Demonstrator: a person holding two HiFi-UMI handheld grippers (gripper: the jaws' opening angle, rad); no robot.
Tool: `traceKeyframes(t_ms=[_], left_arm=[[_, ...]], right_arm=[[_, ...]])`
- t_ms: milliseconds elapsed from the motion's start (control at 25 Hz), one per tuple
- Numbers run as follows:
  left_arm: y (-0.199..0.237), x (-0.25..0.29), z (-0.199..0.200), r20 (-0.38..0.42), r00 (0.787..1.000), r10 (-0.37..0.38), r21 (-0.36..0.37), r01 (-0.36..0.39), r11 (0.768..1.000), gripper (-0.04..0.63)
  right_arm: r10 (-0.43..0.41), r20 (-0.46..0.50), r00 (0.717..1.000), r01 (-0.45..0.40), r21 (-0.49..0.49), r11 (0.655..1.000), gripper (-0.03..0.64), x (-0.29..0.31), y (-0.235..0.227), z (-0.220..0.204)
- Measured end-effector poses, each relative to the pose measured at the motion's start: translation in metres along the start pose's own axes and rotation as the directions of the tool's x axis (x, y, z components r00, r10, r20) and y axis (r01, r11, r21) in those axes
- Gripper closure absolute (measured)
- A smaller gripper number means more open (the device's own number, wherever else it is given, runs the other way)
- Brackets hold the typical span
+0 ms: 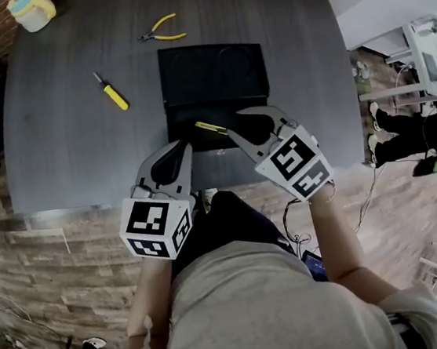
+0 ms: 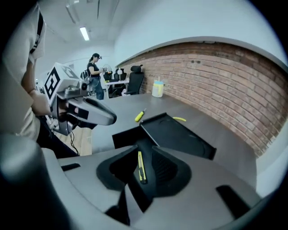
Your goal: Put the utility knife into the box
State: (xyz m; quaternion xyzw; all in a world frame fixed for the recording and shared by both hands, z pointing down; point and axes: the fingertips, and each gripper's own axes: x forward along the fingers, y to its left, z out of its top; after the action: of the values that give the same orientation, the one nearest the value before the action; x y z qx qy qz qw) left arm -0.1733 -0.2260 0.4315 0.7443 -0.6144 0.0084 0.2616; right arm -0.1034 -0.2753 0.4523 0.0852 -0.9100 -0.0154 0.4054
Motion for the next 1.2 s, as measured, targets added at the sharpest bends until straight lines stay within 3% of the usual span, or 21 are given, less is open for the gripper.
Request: traceKeyframes(t_ms=[200, 360, 560, 1040, 1200], left_arm=[[-0.015, 0.003, 0.009, 0.000, 1.000, -0.031, 0.056, 0.031, 0.998, 0.568], [-0.027, 0.006, 0.025, 0.025, 0.999, -0.048, 0.105, 0.045, 0.993, 0.568], [-0.040, 0.008, 0.042, 0.053, 0.997, -0.061, 0.149, 0.053, 0.987, 0.569], [-0.070, 0.008, 0.058, 0.064, 0.992, -0.113, 0.219, 0.096, 0.971, 0.569], [-0.074, 0.002, 0.060, 0.075, 0.987, -0.139, 0.210, 0.121, 0.970, 0.569]], right_arm=[[-0.048, 0.135, 0.990, 0.037, 0.088, 0.995, 0.509, -0.027, 0.003, 0.016], [-0.098, 0.246, 0.964, 0.060, 0.154, 0.986, 0.513, -0.053, 0.000, 0.028], [-0.170, 0.309, 0.936, 0.109, 0.206, 0.972, 0.594, -0.076, -0.008, 0.033], [-0.164, 0.552, 0.818, -0.051, 0.353, 0.934, 0.609, -0.107, 0.011, 0.050], [-0.177, 0.606, 0.775, -0.084, 0.376, 0.923, 0.609, -0.119, 0.012, 0.052]])
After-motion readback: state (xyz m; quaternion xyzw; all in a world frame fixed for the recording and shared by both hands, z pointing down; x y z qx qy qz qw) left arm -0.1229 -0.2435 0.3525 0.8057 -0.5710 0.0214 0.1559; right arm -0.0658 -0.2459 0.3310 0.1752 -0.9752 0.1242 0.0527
